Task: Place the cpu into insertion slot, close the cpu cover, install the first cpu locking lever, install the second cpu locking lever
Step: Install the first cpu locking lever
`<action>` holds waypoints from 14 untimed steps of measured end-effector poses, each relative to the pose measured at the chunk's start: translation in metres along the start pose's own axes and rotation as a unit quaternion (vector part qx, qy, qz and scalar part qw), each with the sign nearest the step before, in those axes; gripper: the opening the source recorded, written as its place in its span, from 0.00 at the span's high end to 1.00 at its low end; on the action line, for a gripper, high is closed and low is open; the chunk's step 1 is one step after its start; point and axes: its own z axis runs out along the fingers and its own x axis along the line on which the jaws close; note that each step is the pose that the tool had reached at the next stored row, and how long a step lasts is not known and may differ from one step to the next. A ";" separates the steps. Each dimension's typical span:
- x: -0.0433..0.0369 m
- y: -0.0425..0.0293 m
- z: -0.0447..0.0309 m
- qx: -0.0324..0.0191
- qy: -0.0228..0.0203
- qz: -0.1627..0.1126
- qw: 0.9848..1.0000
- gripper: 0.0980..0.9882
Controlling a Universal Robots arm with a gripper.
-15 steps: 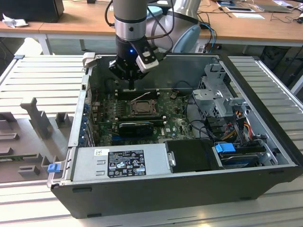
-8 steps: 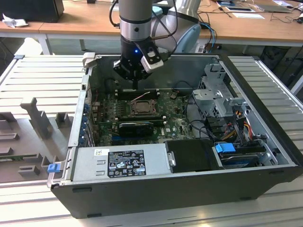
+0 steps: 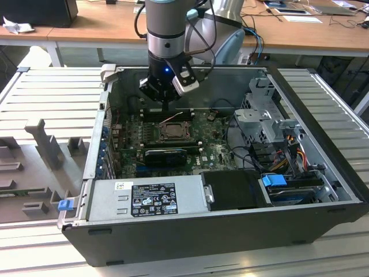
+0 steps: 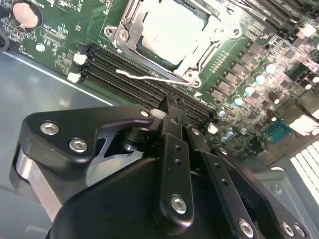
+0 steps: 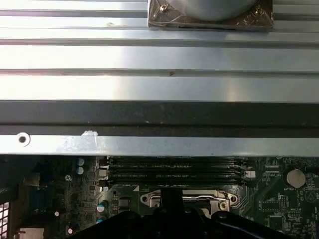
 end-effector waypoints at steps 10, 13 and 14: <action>-0.0143 -0.0005 0.0148 0.000 0.001 -0.007 1.000 0.99; -0.0168 0.0005 0.0162 0.000 0.001 -0.007 1.000 0.99; -0.0179 0.0011 0.0166 0.000 0.001 -0.008 1.000 0.99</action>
